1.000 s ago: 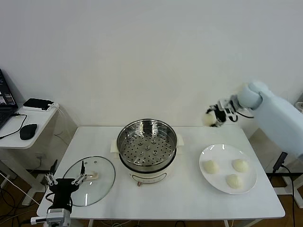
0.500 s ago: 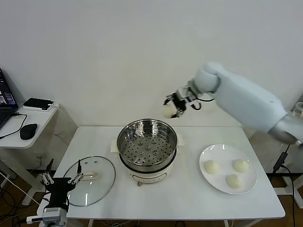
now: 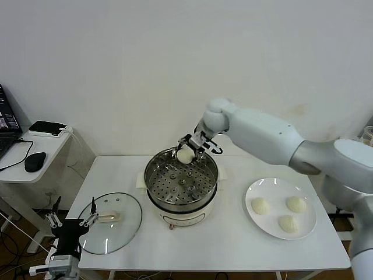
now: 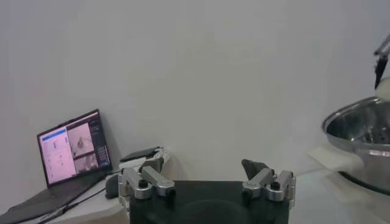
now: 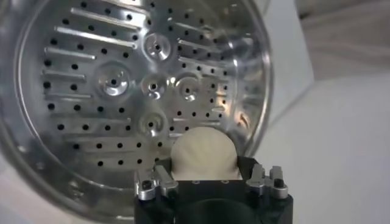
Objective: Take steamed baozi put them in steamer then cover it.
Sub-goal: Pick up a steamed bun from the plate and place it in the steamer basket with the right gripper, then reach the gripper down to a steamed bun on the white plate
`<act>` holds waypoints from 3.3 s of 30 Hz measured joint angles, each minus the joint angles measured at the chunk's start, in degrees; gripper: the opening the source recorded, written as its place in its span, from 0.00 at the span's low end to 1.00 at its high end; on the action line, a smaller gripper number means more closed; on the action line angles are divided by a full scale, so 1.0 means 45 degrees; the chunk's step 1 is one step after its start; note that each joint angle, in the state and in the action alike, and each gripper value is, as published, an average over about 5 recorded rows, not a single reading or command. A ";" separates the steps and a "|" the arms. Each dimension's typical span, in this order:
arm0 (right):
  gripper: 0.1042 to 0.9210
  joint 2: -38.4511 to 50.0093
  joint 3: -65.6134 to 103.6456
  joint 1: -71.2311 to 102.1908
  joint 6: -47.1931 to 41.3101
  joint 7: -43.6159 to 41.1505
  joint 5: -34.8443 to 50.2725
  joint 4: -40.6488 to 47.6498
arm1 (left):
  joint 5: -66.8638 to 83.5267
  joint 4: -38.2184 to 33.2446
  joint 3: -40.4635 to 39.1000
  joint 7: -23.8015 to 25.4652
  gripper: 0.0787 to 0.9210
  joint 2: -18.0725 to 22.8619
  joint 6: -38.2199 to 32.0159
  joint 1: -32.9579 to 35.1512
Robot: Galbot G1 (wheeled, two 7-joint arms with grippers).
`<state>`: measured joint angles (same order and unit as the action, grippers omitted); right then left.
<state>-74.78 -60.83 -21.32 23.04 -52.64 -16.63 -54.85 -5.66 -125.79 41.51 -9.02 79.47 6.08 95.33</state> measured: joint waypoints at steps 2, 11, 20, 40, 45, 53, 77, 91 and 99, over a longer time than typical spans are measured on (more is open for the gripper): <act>0.69 -0.0182 -0.0030 0.0091 0.0359 0.0176 -0.0422 0.0246 | -0.0005 0.0024 -0.0007 0.0000 0.88 0.0014 0.0000 -0.0011; 0.69 -0.0862 -0.0138 0.0434 0.1468 0.0766 -0.1653 0.1028 | -0.0005 0.0087 0.0030 0.0000 0.88 -0.0007 0.0001 -0.0108; 0.72 -0.1367 -0.0161 0.0535 0.2069 0.1085 -0.2249 0.1581 | 0.0009 0.0087 0.0107 -0.0007 0.88 -0.0008 -0.0001 -0.0122; 0.88 0.0052 -0.0496 -0.1124 -0.1072 -0.0540 0.1272 -0.0755 | 0.0233 -0.0373 0.0213 0.0062 0.88 -0.0138 0.0121 -0.0121; 0.88 0.1529 -0.0381 -0.1564 -0.3150 -0.1071 0.2464 -0.2343 | 0.0358 -0.0547 0.0119 0.0123 0.88 -0.0272 0.0252 -0.0192; 0.88 0.4762 0.0265 -0.1347 -0.5985 -0.1689 0.3504 -0.4971 | 0.0640 -0.0753 0.0048 0.0212 0.88 -0.0609 0.0482 -0.0329; 0.88 0.9505 0.4292 0.4899 -0.7909 -0.2364 0.1957 -0.6913 | 0.0861 -0.0689 0.0152 0.0277 0.88 -0.1123 0.0575 -0.0237; 0.88 0.8224 0.4843 0.6115 -0.7994 -0.2219 0.0728 -0.5197 | 0.0797 -0.0562 0.0221 0.0287 0.88 -0.0948 0.0587 -0.0246; 0.88 0.7569 0.5039 0.6458 -0.7994 -0.2106 0.0285 -0.4455 | 0.0792 -0.0546 0.0264 0.0295 0.88 -0.0947 0.0597 -0.0239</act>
<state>-40.72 -38.15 7.75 -12.93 -62.11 -15.35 -74.90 -2.09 -128.25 42.69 -7.69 75.21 8.76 94.25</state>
